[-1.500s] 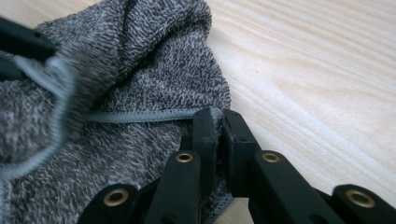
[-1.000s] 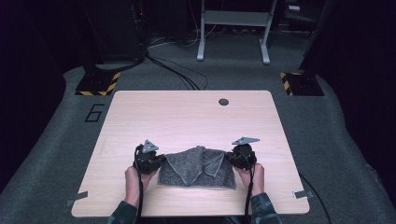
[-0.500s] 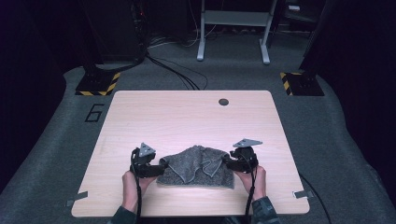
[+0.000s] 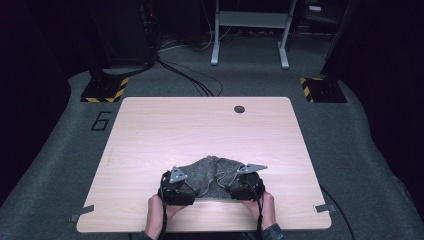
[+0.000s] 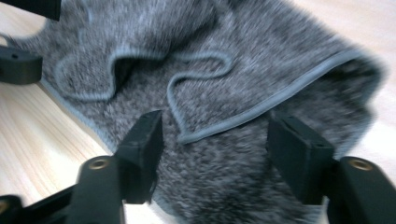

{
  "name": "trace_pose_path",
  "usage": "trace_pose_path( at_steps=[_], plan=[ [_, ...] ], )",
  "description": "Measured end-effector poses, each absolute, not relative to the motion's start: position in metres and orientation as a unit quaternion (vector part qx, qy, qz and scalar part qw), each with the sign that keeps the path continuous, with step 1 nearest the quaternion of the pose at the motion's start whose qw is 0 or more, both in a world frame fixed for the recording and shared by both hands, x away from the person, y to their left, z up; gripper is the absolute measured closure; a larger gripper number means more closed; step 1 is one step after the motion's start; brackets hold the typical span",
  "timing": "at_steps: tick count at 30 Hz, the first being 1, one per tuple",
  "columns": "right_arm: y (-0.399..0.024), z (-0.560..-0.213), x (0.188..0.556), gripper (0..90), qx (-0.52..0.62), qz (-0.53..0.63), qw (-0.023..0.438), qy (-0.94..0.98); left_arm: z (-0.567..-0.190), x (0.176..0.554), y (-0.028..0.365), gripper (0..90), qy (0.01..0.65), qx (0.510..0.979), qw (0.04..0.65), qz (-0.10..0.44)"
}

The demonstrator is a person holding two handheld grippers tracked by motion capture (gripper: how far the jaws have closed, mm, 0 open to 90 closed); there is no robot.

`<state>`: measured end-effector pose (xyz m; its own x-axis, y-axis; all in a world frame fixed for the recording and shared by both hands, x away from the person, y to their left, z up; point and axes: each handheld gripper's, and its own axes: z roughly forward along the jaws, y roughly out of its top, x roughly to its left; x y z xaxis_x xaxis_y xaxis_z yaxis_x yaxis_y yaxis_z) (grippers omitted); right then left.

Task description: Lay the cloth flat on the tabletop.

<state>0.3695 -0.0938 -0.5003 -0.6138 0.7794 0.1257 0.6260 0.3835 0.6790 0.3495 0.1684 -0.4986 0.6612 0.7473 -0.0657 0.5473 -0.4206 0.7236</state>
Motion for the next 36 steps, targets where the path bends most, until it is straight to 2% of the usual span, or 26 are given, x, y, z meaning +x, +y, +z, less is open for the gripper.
trace_pose_path(
  at_steps=[1,4,7,8,9,10,11,12,13,14,19,23,27,36],
  plan=[
    [-0.088,-0.504,0.369,32.8,0.426,0.348,0.111,0.828,-0.501,0.35,0.163,25.3,0.383,0.84,0.361,0.131],
    [-0.081,-0.506,0.369,32.7,0.422,0.337,0.121,0.833,-0.504,0.35,0.158,26.8,0.38,0.844,0.353,0.137],
    [-0.074,-0.509,0.374,43.1,0.421,0.322,0.132,0.838,-0.506,0.35,0.154,35.3,0.372,0.853,0.338,0.14],
    [-0.074,-0.509,0.374,43.1,0.421,0.322,0.132,0.838,-0.506,0.35,0.154,40.0,0.372,0.853,0.338,0.14],
    [-0.073,-0.509,0.376,51.2,0.42,0.316,0.133,0.84,-0.507,0.351,0.154,43.5,0.372,0.854,0.337,0.139],
    [-0.073,-0.509,0.376,51.2,0.42,0.316,0.133,0.84,-0.508,0.351,0.155,43.5,0.375,0.851,0.341,0.139],
    [-0.073,-0.509,0.376,60.0,0.418,0.315,0.134,0.841,-0.508,0.351,0.156,51.2,0.373,0.854,0.336,0.137],
    [-0.073,-0.509,0.376,60.0,0.418,0.315,0.134,0.841,-0.508,0.351,0.157,51.2,0.371,0.855,0.337,0.134],
    [-0.074,-0.509,0.377,68.6,0.415,0.314,0.139,0.842,-0.51,0.351,0.157,59.3,0.374,0.851,0.343,0.136],
    [-0.075,-0.509,0.377,71.9,0.414,0.316,0.138,0.842,-0.509,0.352,0.159,62.4,0.37,0.855,0.338,0.134],
    [-0.078,-0.507,0.377,83.0,0.413,0.322,0.142,0.84,-0.507,0.352,0.163,72.7,0.369,0.848,0.355,0.136],
    [-0.081,-0.505,0.377,84.9,0.416,0.327,0.146,0.836,-0.502,0.354,0.171,75.2,0.376,0.841,0.363,0.139],
    [-0.09,-0.499,0.378,86.3,0.427,0.336,0.15,0.826,-0.497,0.36,0.187,83.3,0.39,0.828,0.374,0.15],
    [-0.113,-0.483,0.376,87.3,0.429,0.366,0.157,0.81,-0.489,0.369,0.209,86.6,0.417,0.805,0.396,0.142]
  ],
)
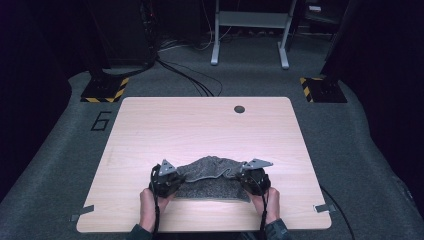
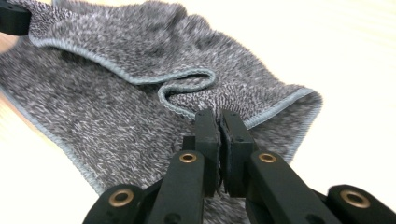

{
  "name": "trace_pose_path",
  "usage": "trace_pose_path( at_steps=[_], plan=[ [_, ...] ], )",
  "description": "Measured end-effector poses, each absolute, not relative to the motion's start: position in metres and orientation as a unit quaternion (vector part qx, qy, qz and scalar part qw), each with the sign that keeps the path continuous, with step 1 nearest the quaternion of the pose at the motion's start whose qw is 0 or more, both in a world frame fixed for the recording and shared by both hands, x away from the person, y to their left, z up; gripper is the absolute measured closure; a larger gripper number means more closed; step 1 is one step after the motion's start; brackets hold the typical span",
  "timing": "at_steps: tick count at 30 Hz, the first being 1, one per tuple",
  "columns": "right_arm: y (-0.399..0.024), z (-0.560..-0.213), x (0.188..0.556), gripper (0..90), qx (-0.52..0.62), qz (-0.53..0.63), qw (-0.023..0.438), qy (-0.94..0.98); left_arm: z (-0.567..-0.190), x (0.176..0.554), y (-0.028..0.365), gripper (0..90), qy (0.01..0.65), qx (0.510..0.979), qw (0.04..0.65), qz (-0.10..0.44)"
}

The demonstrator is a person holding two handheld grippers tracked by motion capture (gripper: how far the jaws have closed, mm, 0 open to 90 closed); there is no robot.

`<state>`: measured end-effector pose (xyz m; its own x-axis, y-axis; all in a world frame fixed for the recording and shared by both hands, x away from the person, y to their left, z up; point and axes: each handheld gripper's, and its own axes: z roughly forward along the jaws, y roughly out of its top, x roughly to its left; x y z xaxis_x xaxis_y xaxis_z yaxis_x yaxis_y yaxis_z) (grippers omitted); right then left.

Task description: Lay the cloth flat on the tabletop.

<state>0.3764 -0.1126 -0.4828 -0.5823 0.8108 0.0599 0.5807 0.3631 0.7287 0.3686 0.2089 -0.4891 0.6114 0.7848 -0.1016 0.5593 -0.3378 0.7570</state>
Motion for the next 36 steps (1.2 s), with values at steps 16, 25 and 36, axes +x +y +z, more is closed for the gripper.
trace_pose_path(
  at_steps=[16,25,36],
  plan=[
    [-0.137,-0.471,0.356,87.8,0.433,0.393,0.153,0.797,-0.488,0.36,0.224,87.0,0.419,0.801,0.409,0.121],
    [-0.133,-0.455,0.408,88.6,0.427,0.379,0.165,0.804,-0.467,0.414,0.232,87.9,0.429,0.791,0.42,0.116],
    [-0.111,-0.34,0.494,88.6,0.406,0.396,0.247,0.786,-0.351,0.491,0.244,88.0,0.421,0.77,0.428,0.216]
  ],
)
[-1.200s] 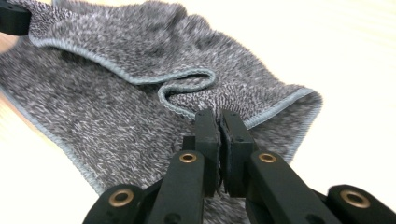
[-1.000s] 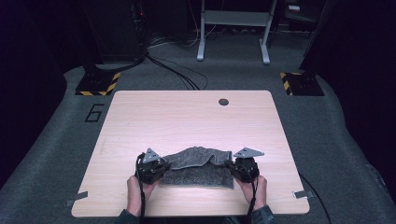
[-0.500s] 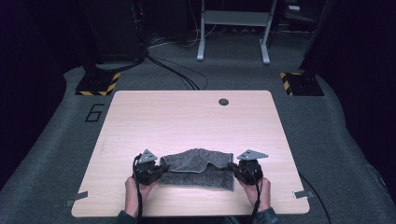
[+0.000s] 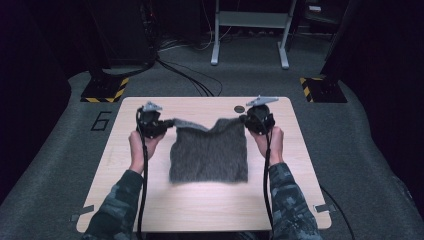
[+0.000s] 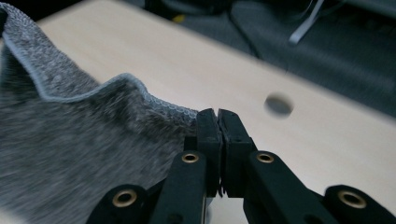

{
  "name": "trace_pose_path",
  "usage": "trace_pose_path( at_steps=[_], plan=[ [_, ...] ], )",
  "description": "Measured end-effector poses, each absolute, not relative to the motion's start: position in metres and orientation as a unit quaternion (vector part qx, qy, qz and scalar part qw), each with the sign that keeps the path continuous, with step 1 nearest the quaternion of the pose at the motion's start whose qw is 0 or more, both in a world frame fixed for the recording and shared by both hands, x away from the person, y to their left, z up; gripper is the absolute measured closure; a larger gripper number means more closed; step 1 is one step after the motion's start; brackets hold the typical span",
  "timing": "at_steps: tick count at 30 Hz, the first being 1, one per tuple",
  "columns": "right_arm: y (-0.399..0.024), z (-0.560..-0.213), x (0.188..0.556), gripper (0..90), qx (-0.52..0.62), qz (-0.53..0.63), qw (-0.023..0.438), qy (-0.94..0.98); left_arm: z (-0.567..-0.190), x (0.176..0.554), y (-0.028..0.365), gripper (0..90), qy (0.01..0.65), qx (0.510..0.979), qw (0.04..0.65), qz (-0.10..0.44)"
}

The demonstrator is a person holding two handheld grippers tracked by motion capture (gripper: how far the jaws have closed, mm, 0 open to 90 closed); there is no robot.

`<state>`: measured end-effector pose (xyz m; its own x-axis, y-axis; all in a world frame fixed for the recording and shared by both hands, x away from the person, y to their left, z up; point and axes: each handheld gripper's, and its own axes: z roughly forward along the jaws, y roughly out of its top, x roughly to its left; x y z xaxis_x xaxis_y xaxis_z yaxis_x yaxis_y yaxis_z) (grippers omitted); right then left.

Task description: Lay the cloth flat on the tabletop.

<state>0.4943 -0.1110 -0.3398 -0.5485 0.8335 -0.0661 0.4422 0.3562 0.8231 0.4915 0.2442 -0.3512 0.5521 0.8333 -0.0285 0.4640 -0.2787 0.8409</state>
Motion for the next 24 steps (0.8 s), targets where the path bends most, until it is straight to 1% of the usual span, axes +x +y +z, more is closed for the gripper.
trace_pose_path(
  at_steps=[1,2,4,5,6,7,9,10,11,12,15,16,17,18,19,20,21,22,23,24],
  plan=[
    [-0.114,-0.315,0.485,88.5,0.383,0.414,0.272,0.78,-0.34,0.487,0.245,88.0,0.413,0.767,0.433,0.23],
    [-0.116,-0.307,0.478,88.5,0.38,0.422,0.281,0.774,-0.327,0.476,0.246,88.0,0.396,0.769,0.434,0.251],
    [-0.123,-0.302,0.464,88.3,0.372,0.436,0.283,0.769,-0.329,0.465,0.25,87.9,0.391,0.768,0.447,0.24],
    [-0.126,-0.306,0.457,88.2,0.369,0.444,0.278,0.767,-0.337,0.458,0.25,87.8,0.39,0.772,0.445,0.233],
    [-0.126,-0.306,0.457,88.2,0.369,0.444,0.278,0.767,-0.337,0.458,0.25,87.7,0.39,0.772,0.445,0.233],
    [-0.129,-0.326,0.442,88.0,0.365,0.435,0.269,0.778,-0.36,0.445,0.249,87.6,0.388,0.782,0.44,0.21],
    [-0.132,-0.359,0.425,87.8,0.366,0.421,0.254,0.79,-0.391,0.43,0.247,87.5,0.392,0.791,0.436,0.176],
    [-0.132,-0.359,0.425,87.8,0.366,0.421,0.254,0.79,-0.391,0.43,0.247,87.5,0.392,0.791,0.436,0.176],
    [-0.133,-0.377,0.417,87.7,0.368,0.409,0.246,0.798,-0.407,0.422,0.246,87.5,0.394,0.795,0.432,0.162],
    [-0.135,-0.416,0.401,87.4,0.381,0.394,0.22,0.807,-0.441,0.408,0.243,87.4,0.401,0.804,0.42,0.13],
    [-0.139,-0.469,0.383,86.8,0.399,0.363,0.182,0.822,-0.485,0.392,0.244,87.2,0.421,0.808,0.404,0.089],
    [-0.139,-0.469,0.383,86.8,0.399,0.363,0.182,0.822,-0.485,0.392,0.244,87.0,0.421,0.808,0.404,0.089],
    [-0.145,-0.492,0.374,85.9,0.414,0.35,0.158,0.825,-0.505,0.382,0.245,86.6,0.434,0.803,0.403,0.064],
    [-0.147,-0.499,0.37,85.2,0.417,0.347,0.147,0.827,-0.505,0.382,0.245,86.3,0.434,0.803,0.403,0.064],
    [-0.15,-0.504,0.365,82.4,0.42,0.347,0.141,0.827,-0.512,0.377,0.246,84.8,0.435,0.803,0.402,0.062],
    [-0.153,-0.505,0.361,77.4,0.424,0.346,0.134,0.826,-0.516,0.368,0.249,78.8,0.441,0.8,0.404,0.048],
    [-0.156,-0.505,0.358,71.5,0.423,0.349,0.127,0.827,-0.516,0.364,0.251,71.3,0.444,0.797,0.408,0.048],
    [-0.159,-0.503,0.355,68.8,0.425,0.351,0.125,0.825,-0.516,0.364,0.251,63.7,0.444,0.797,0.408,0.048],
    [-0.162,-0.5,0.353,63.7,0.424,0.359,0.128,0.821,-0.509,0.359,0.255,55.5,0.445,0.794,0.41,0.057],
    [-0.166,-0.495,0.354,56.4,0.421,0.365,0.132,0.82,-0.504,0.359,0.257,48.1,0.446,0.79,0.415,0.064]
  ],
)
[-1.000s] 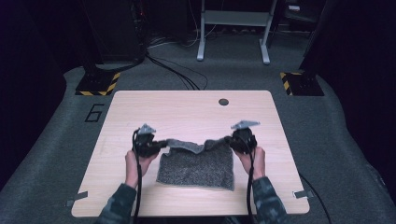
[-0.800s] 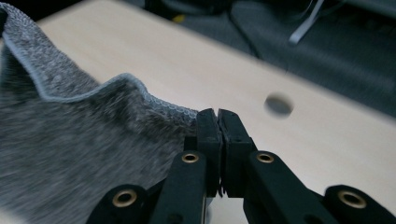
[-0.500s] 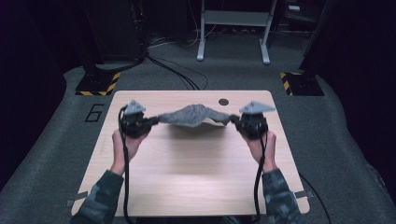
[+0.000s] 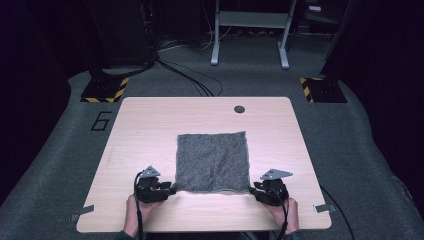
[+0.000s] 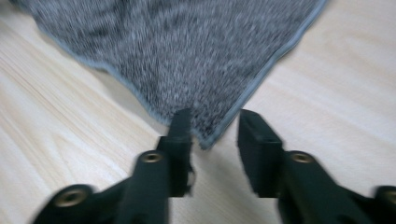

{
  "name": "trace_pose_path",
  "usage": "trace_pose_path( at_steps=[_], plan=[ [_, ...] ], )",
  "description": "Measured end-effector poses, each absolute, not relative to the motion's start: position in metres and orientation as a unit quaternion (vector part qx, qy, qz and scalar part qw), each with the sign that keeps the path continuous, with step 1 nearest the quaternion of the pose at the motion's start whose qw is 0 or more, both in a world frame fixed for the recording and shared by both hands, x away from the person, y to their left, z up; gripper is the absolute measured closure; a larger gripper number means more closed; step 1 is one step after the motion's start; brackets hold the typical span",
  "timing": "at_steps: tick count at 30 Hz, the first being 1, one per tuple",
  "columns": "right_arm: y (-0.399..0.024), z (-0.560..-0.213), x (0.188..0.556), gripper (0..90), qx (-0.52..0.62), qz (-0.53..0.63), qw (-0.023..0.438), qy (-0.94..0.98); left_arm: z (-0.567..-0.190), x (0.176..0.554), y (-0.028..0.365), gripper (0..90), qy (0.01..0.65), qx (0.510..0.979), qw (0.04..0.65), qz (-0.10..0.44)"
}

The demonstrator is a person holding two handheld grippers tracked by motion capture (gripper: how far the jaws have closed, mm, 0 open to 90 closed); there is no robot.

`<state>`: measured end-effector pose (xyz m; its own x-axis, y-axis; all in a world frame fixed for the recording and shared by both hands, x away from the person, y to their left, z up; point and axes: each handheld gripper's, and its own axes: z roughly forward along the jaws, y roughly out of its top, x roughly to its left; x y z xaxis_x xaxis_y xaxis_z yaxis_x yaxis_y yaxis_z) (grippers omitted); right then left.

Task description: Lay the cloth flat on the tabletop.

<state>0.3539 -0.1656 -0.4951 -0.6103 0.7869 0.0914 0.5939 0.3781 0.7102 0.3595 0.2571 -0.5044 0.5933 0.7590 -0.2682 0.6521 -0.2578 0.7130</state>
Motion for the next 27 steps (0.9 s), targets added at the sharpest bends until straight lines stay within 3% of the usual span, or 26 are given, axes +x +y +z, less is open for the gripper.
trace_pose_path(
  at_steps=[2,3,6,8,10,11,17,27],
  plan=[
    [-0.167,-0.49,0.356,52.4,0.425,0.368,0.135,0.816,-0.498,0.361,0.258,37.6,0.449,0.786,0.418,0.071],
    [-0.166,-0.479,0.365,38.8,0.423,0.382,0.137,0.81,-0.485,0.371,0.256,33.8,0.446,0.782,0.427,0.082],
    [-0.158,-0.473,0.381,32.8,0.419,0.377,0.135,0.815,-0.476,0.389,0.248,25.9,0.436,0.789,0.424,0.087],
    [-0.136,-0.476,0.409,25.0,0.41,0.371,0.13,0.823,-0.476,0.42,0.224,24.1,0.427,0.799,0.414,0.088],
    [-0.126,-0.48,0.417,23.1,0.408,0.36,0.134,0.828,-0.48,0.427,0.217,22.9,0.424,0.802,0.413,0.08],
    [-0.109,-0.49,0.426,17.3,0.407,0.342,0.127,0.837,-0.489,0.437,0.201,22.1,0.419,0.815,0.393,0.074],
    [-0.095,-0.512,0.428,13.7,0.401,0.323,0.115,0.849,-0.509,0.436,0.186,22.3,0.398,0.846,0.342,0.095],
    [-0.105,-0.518,0.406,13.6,0.388,0.313,0.138,0.856,-0.517,0.42,0.192,22.6,0.388,0.846,0.341,0.128]
  ],
)
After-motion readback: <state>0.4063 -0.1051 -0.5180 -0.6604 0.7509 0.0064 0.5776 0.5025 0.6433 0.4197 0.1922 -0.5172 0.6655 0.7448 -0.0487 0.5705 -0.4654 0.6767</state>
